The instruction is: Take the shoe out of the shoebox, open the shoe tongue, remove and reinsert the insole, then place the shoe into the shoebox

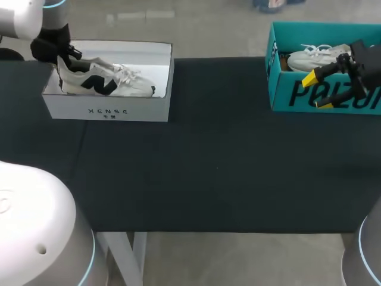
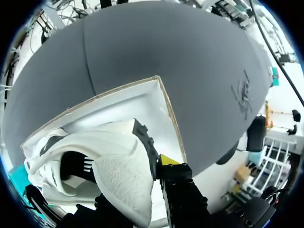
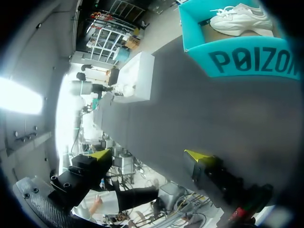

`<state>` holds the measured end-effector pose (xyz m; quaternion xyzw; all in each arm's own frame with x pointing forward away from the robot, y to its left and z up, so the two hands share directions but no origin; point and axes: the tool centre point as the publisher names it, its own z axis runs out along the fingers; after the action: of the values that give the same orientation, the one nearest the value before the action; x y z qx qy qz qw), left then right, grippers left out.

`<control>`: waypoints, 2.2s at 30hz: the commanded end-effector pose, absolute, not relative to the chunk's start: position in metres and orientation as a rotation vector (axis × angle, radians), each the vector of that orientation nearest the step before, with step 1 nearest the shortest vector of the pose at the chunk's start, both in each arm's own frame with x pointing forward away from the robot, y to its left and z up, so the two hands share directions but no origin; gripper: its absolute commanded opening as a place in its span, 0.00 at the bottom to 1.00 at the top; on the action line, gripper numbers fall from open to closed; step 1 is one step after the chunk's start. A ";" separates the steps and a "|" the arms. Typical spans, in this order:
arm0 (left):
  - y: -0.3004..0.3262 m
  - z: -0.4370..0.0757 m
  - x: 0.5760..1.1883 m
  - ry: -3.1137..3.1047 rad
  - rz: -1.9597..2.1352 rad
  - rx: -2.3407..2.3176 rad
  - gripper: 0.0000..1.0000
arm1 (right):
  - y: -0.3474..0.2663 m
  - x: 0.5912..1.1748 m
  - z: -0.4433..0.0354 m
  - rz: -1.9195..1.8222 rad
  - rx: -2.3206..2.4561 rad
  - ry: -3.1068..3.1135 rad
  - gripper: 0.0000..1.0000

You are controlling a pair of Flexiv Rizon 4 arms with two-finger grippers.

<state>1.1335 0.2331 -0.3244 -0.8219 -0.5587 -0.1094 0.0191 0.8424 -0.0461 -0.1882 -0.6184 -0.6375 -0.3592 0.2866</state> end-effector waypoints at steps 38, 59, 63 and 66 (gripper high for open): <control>0.198 -0.175 1.045 -2.141 -0.292 -2.203 1.00 | -0.081 0.899 -0.164 -1.067 -1.701 -1.792 1.00; 0.152 -0.152 1.050 -2.497 -0.277 -1.705 1.00 | -0.124 0.922 -0.153 -0.303 -2.455 -2.532 1.00; 0.152 -0.152 1.050 -2.497 -0.277 -1.705 1.00 | -0.124 0.922 -0.153 -0.303 -2.455 -2.532 1.00; 0.152 -0.152 1.050 -2.497 -0.277 -1.705 1.00 | -0.124 0.922 -0.153 -0.303 -2.455 -2.532 1.00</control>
<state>1.0504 0.1515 -0.1521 -0.5604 -0.8216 -0.0907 0.0526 0.9217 -0.1291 -0.1567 -0.6639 -0.7057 -0.2458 -0.0283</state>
